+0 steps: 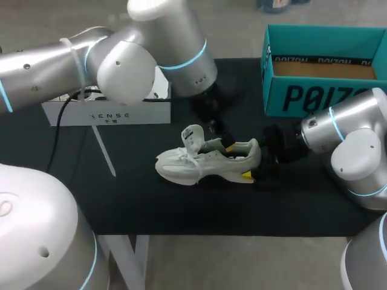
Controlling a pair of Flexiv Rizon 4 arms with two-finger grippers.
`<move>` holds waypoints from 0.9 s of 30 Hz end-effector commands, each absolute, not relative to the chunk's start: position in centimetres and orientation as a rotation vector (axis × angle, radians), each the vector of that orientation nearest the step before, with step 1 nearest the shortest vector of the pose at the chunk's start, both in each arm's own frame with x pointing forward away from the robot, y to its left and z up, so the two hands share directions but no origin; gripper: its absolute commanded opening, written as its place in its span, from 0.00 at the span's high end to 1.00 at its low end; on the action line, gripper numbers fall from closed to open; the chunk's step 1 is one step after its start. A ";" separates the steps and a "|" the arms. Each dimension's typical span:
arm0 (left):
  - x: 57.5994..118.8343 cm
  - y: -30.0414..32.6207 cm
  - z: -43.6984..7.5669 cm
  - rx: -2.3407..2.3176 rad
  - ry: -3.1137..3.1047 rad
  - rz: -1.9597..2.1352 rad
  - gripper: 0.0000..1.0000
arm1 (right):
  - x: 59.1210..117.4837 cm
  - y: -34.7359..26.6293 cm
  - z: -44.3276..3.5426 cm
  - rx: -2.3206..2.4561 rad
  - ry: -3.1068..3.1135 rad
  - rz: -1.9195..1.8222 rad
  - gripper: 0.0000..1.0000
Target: Take the shoe out of the shoebox, open the shoe tongue, remove and reinsert the insole, then place the shoe into the shoebox
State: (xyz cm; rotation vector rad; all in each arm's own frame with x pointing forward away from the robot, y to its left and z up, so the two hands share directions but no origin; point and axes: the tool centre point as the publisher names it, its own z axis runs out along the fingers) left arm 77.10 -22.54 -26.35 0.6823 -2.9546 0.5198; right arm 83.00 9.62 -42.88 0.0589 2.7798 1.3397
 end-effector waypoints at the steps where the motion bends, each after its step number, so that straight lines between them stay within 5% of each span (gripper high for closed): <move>1: 78.5 -23.6 -26.8 -0.516 -3.012 0.257 1.00 | 83.1 9.8 -43.2 0.061 2.781 1.334 1.00; 27: 79.8 -22.4 -27.4 -0.755 -2.948 0.231 1.00 | 83.1 9.8 -43.2 0.061 2.781 1.334 1.00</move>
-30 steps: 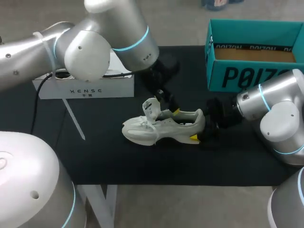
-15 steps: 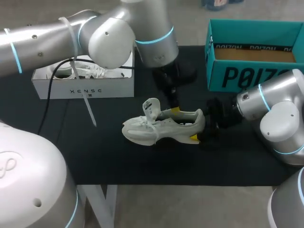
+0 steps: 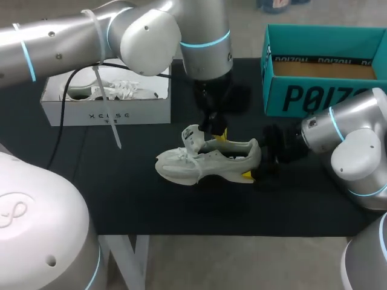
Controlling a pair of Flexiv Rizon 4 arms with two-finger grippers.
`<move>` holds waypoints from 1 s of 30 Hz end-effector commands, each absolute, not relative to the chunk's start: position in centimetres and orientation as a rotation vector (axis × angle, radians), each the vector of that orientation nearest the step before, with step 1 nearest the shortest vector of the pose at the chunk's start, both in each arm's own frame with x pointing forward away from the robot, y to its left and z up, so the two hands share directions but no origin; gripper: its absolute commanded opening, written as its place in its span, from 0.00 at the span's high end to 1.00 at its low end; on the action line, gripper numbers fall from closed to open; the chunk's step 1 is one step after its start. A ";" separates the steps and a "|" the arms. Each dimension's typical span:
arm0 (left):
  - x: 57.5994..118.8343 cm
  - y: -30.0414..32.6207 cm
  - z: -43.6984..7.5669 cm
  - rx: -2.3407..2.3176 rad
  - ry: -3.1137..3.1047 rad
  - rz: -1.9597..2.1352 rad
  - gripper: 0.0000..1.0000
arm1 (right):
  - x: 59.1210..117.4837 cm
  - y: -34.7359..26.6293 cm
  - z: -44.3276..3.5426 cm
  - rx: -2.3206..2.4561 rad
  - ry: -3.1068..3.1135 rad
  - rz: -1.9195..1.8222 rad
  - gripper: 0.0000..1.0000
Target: Take the shoe out of the shoebox, open the shoe tongue, remove and reinsert the insole, then place the shoe into the shoebox
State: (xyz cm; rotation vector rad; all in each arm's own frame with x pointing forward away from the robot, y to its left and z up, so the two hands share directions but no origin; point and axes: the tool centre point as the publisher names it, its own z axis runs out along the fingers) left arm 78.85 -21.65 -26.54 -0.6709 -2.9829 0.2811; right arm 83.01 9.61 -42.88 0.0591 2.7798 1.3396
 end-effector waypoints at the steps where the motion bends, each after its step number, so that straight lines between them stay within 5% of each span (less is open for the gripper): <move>1: 80.0 -22.4 -27.7 -0.726 -2.972 0.238 1.00 | 83.1 9.8 -43.2 0.061 2.781 1.334 1.00; 30: 82.1 -25.7 -36.5 -0.571 -3.124 0.212 1.00 | 83.1 9.8 -43.2 0.061 2.781 1.334 1.00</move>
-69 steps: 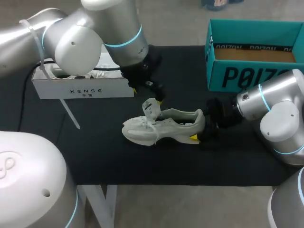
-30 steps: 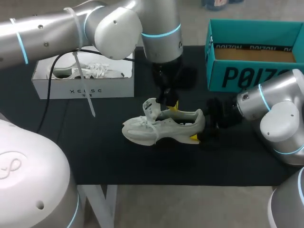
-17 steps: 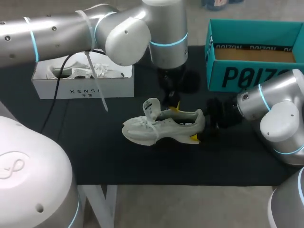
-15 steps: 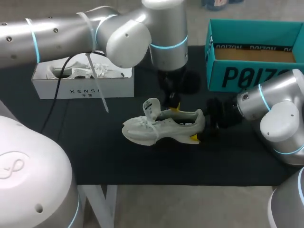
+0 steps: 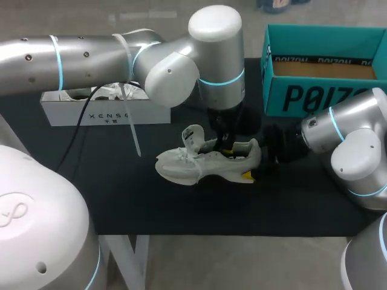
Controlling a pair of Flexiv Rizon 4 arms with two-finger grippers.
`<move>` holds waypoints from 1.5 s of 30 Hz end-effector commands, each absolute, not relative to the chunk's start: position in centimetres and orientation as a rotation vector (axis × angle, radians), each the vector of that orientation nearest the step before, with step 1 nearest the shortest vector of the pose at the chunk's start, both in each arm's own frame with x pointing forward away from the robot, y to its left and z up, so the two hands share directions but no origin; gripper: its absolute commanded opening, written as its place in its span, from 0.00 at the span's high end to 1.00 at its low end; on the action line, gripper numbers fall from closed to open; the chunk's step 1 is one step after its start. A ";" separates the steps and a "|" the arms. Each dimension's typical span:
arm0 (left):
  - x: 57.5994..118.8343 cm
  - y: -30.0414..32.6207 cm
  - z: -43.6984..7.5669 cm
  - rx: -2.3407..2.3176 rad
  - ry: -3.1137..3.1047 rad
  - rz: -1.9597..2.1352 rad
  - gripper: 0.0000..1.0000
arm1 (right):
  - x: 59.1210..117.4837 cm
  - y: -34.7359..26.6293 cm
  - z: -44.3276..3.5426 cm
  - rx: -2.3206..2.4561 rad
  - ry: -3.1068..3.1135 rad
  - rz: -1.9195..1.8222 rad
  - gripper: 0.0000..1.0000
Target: Take the shoe out of the shoebox, open the shoe tongue, remove and reinsert the insole, then place the shoe into the shoebox
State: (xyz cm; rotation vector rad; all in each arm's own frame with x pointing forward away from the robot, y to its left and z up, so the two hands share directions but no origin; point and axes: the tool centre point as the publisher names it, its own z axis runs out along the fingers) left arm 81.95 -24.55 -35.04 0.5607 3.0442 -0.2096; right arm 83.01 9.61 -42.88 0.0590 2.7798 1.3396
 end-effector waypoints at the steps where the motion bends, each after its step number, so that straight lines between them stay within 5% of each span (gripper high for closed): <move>1: 82.1 -25.7 -36.6 0.556 3.045 -0.211 1.00 | 83.1 9.8 -43.2 0.061 2.781 1.334 1.00; 38: 80.0 -22.6 -40.9 0.445 3.127 -0.260 1.00 | 83.1 9.8 -43.2 0.061 2.781 1.334 1.00; 40: 80.1 -22.6 -41.2 0.441 3.131 -0.264 0.77 | 83.1 9.8 -43.2 0.061 2.781 1.334 1.00; 45: 80.0 -22.6 -41.4 0.434 3.139 -0.274 0.58 | 83.1 9.8 -43.2 0.061 2.781 1.334 1.00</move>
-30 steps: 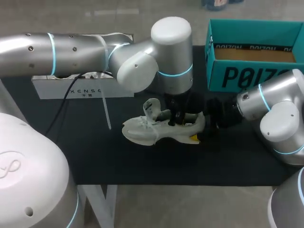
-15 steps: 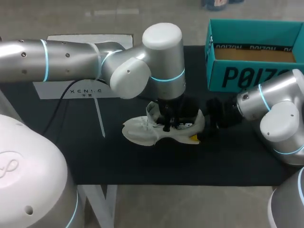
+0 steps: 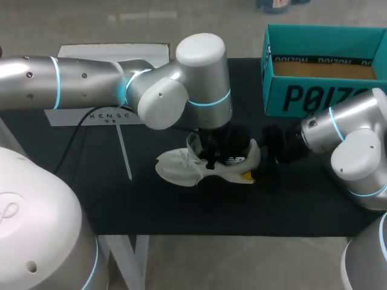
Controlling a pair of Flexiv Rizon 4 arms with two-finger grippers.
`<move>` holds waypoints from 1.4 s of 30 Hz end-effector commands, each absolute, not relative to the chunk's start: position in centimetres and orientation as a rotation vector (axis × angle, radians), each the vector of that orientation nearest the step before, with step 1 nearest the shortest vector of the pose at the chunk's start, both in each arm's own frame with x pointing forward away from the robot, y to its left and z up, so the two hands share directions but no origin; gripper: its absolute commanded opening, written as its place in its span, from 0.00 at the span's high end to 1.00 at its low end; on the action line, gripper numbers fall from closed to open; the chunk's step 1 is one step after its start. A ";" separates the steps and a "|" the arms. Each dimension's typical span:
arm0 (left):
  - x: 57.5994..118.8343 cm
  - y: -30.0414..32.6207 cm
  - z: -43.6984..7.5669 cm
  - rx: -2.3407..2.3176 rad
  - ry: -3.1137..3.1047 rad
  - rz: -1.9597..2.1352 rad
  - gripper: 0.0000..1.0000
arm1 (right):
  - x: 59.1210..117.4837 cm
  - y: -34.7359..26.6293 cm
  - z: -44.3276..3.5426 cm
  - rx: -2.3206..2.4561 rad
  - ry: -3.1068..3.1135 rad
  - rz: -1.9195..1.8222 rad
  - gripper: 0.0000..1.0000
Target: Take the shoe out of the shoebox, open the shoe tongue, remove and reinsert the insole, then place the shoe into the shoebox
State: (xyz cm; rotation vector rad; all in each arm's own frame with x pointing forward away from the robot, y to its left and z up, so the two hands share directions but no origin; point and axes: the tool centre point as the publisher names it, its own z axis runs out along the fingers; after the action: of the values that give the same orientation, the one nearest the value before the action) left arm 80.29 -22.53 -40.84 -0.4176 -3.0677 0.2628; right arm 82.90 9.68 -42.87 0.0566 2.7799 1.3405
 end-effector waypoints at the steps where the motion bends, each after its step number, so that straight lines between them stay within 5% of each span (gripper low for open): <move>1: 80.0 -22.5 -41.5 -0.424 -3.062 0.266 0.58 | 83.1 9.8 -43.2 0.061 2.781 1.334 1.00; 14: 81.7 -22.1 -42.6 -0.427 -3.134 0.203 0.60 | 83.1 9.8 -43.2 0.061 2.781 1.334 1.00; 23: 82.3 -22.4 -43.6 -0.468 -3.159 0.177 0.44 | 83.1 9.8 -43.2 0.061 2.781 1.334 1.00; 35: 83.3 -22.0 -42.6 -0.428 -3.306 0.102 0.97 | 83.1 9.8 -43.2 0.061 2.781 1.334 1.00; 42: 83.1 -21.3 -42.6 -0.383 -3.310 0.112 1.00 | 83.1 9.8 -43.2 0.061 2.781 1.334 1.00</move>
State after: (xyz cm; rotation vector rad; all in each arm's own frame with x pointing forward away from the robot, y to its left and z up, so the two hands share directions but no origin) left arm 82.58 -21.45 -41.69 -0.3840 -3.3093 0.1065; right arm 83.43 9.43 -42.90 0.0627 2.7785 1.3392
